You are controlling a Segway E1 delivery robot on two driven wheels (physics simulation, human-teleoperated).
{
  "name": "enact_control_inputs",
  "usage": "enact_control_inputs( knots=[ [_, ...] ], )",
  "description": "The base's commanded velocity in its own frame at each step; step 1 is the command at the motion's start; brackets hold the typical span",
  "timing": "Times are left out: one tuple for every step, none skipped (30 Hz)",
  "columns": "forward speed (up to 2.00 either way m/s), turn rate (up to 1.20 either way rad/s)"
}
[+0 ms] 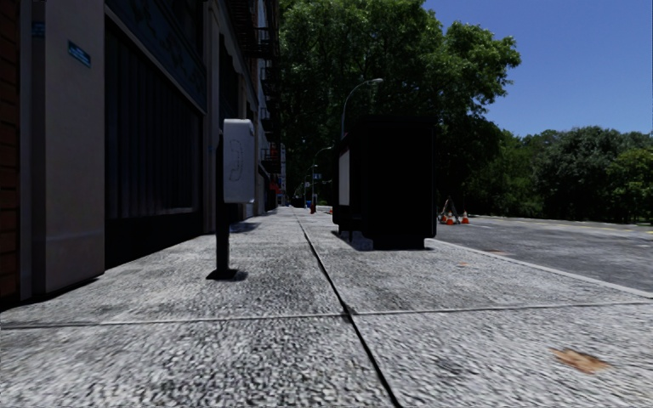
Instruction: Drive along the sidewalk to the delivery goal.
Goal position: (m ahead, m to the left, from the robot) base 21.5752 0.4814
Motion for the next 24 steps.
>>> enact_control_inputs(
  knots=[
    [2.0, 0.0],
    [2.0, 0.0],
    [2.0, 0.0],
    [2.0, 0.0],
    [2.0, 0.0],
    [2.0, 0.0],
    [2.0, 0.0],
    [2.0, 0.0],
    [2.0, 0.0],
    [2.0, 0.0],
    [2.0, 0.0],
    [2.0, 0.0],
    [2.0, 0.0],
    [2.0, 0.0],
    [2.0, 0.0],
    [2.0, 0.0],
    [2.0, 0.0],
    [2.0, 0.0],
    [2.0, 0.0],
    [2.0, 0.0],
    [2.0, 0.0],
    [2.0, 0.0],
    [2.0, 0.0],
    [2.0, 0.0]
  ],
)
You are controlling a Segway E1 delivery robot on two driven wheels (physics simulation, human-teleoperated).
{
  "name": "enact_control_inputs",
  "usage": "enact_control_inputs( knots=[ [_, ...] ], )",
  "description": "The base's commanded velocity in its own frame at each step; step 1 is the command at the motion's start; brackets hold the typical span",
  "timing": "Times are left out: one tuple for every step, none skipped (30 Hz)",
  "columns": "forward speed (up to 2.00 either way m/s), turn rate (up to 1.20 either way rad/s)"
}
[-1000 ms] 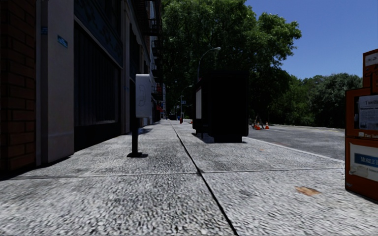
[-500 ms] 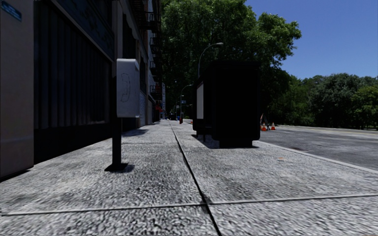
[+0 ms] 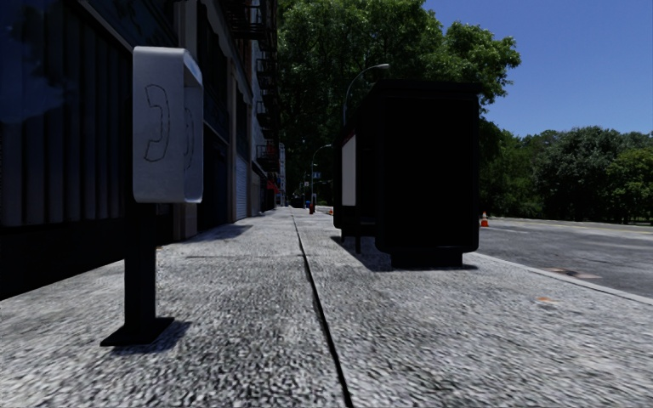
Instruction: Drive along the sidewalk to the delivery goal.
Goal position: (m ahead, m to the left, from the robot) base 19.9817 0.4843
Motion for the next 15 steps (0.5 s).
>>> enact_control_inputs(
  knots=[
    [2.0, 0.0],
    [2.0, 0.0],
    [2.0, 0.0],
    [2.0, 0.0],
    [2.0, 0.0],
    [2.0, 0.0],
    [2.0, 0.0],
    [2.0, 0.0],
    [2.0, 0.0],
    [2.0, 0.0],
    [2.0, 0.0],
    [2.0, 0.0],
    [2.0, 0.0],
    [2.0, 0.0],
    [2.0, 0.0]
  ],
)
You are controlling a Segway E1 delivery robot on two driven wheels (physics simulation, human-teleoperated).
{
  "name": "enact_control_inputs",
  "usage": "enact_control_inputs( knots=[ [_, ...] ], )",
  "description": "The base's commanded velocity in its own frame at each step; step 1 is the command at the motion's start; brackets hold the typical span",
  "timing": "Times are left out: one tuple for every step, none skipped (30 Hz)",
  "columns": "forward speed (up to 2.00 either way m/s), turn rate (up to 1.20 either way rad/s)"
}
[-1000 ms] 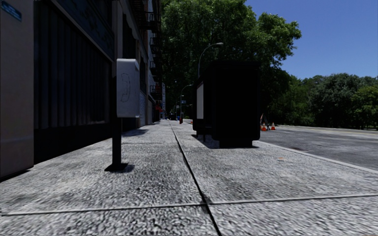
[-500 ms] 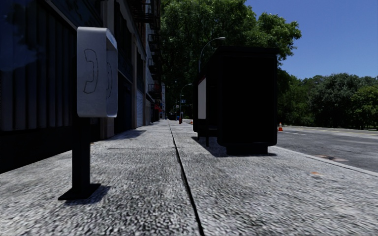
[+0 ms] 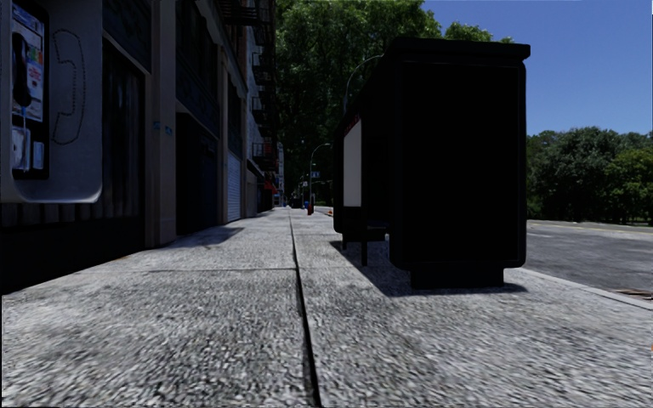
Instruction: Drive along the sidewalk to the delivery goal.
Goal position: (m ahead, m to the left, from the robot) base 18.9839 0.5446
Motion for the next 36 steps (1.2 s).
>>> enact_control_inputs(
  knots=[
    [2.0, 0.0],
    [2.0, 0.0],
    [2.0, 0.0],
    [2.0, 0.0],
    [2.0, 0.0],
    [2.0, 0.0],
    [2.0, 0.0],
    [2.0, 0.0],
    [2.0, 0.0],
    [2.0, 0.09],
    [2.0, 0.19],
    [2.0, 0.36],
    [2.0, 0.58],
    [2.0, 0.82],
    [2.0, 1.0],
    [2.0, 1.0],
    [2.0, 1.2],
    [2.0, 1.2],
    [2.0, 1.2],
    [2.0, 1.2],
    [2.0, 0.94],
    [2.0, 0.75],
    [2.0, 0.75],
    [2.0, 0.65],
    [2.0, 0.61],
    [2.0, 0.6],
    [2.0, 0.59],
    [2.0, 0.58],
    [2.0, 0.58],
    [2.0, 0.58],
    [2.0, 0.58],
    [2.0, 0.58],
    [2.0, 0.46],
    [2.0, 0.0],
    [2.0, 0.0],
    [2.0, 0.0]
  ],
)
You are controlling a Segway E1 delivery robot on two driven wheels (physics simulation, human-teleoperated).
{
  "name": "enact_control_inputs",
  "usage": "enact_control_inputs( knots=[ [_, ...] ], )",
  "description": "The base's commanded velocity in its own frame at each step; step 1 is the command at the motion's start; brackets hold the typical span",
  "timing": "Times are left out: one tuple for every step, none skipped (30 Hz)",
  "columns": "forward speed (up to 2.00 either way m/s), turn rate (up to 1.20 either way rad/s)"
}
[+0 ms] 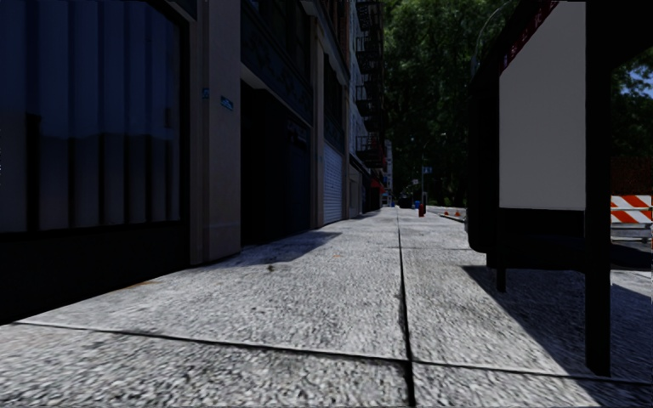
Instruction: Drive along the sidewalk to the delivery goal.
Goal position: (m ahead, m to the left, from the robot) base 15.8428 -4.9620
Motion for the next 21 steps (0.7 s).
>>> enact_control_inputs(
  knots=[
    [2.0, 0.0],
    [2.0, 0.0],
    [1.99, 0.0],
    [1.99, 0.0],
    [1.99, 0.0],
    [1.99, -0.39],
    [1.99, -0.67],
    [1.99, -1.07],
    [1.99, -1.13],
    [1.99, -1.15],
    [1.99, -1.16],
    [1.99, -1.15],
    [1.99, -0.31],
    [1.99, -0.08],
    [1.99, 0.0],
    [1.99, 0.0],
    [1.99, 0.0],
    [1.99, 0.0],
    [1.99, 0.0],
    [1.99, -0.42],
    [1.99, -0.87]
  ],
)
